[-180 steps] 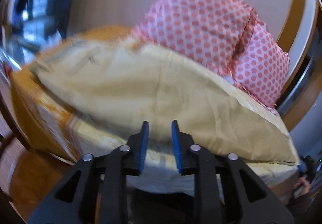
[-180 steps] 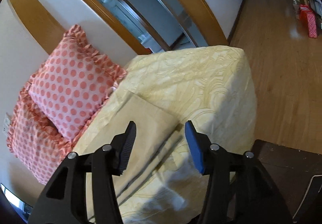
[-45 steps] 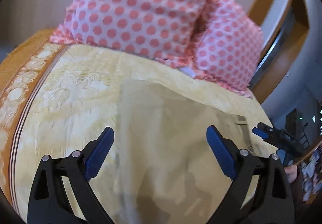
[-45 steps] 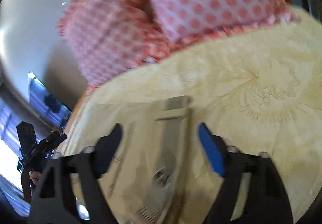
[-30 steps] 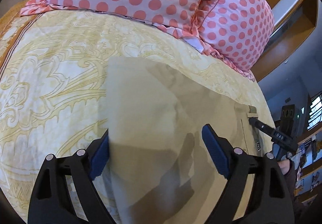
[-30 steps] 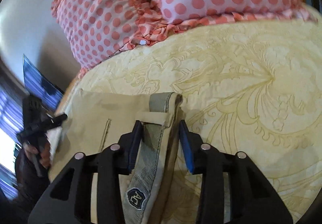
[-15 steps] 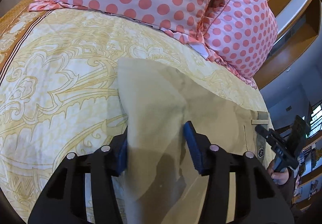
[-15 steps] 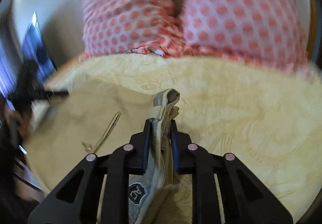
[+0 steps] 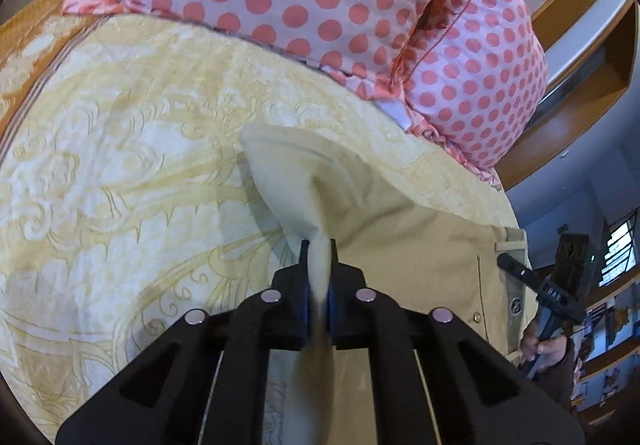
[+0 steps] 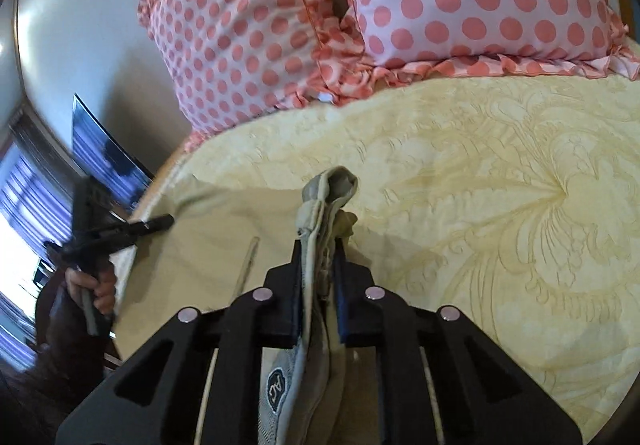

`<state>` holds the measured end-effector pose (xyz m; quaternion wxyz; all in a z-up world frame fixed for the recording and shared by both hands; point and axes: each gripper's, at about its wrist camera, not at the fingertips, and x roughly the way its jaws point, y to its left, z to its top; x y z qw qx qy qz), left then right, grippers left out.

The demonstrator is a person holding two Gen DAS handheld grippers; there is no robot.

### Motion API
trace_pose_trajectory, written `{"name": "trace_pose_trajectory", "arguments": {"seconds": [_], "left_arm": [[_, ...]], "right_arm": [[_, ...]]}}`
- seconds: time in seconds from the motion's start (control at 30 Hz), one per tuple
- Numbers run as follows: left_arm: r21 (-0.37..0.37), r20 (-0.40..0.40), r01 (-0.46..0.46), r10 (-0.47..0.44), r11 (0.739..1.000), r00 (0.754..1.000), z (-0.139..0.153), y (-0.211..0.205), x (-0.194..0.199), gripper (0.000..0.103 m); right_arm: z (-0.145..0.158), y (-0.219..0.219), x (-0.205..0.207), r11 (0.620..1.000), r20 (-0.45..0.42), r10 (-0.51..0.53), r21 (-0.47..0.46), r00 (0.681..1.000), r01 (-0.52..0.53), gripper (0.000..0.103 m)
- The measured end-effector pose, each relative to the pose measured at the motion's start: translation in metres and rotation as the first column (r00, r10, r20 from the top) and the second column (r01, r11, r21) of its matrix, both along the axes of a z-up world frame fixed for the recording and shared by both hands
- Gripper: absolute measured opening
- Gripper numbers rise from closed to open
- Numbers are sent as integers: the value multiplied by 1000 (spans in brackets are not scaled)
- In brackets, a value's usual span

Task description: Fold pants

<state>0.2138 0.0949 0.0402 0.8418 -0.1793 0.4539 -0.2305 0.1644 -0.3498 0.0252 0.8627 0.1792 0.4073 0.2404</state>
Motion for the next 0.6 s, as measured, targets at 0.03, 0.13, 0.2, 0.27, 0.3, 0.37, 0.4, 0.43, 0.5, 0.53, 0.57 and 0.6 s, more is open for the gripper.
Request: {"name": "trace_pose_trajectory", "arguments": {"seconds": [0.03, 0.13, 0.2, 0.27, 0.3, 0.37, 0.4, 0.43, 0.5, 0.53, 0.57, 0.6], "left_arm": [[25, 11, 4, -4, 1000, 1000, 4, -3, 2, 4], [67, 51, 10, -13, 998, 999, 19, -15, 16, 4], [98, 106, -6, -5, 995, 994, 33, -24, 36, 4], [117, 145, -30, 13, 993, 989, 39, -34, 62, 4], [124, 147, -39, 21, 991, 989, 38, -40, 77, 4], [190, 122, -50, 27, 980, 992, 28, -56, 103, 4], [237, 97, -51, 29, 970, 995, 18, -64, 112, 5], [300, 74, -57, 36, 952, 997, 7, -73, 119, 9], [342, 99, -65, 33, 938, 995, 4, -79, 116, 11], [342, 111, -67, 31, 937, 993, 6, -78, 113, 12], [346, 125, -79, 38, 935, 991, 11, -75, 106, 13], [353, 142, -101, 54, 930, 988, 16, -70, 98, 13]], "right_arm": [[5, 1, 4, 1000, 7, 0, 8, 1000, 0, 12], [28, 3, 26, 1000, 79, -16, -16, 997, 17, 12], [40, -3, 51, 998, 127, -61, -16, 990, 64, 12], [38, -13, 76, 993, 127, -114, 11, 985, 114, 12], [31, -18, 92, 989, 107, -151, 16, 983, 150, 12], [7, -20, 113, 978, 25, -203, -37, 979, 203, 12], [-6, -21, 119, 974, -20, -217, -64, 976, 216, 13], [-25, -20, 126, 968, -85, -238, -99, 968, 230, 20], [-30, -23, 125, 965, -98, -248, -108, 964, 238, 32], [-25, -26, 121, 958, -99, -267, -135, 959, 253, 41], [-19, -29, 116, 949, -80, -288, -154, 954, 274, 46], [-12, -33, 106, 946, -49, -299, -149, 953, 289, 57]]}}
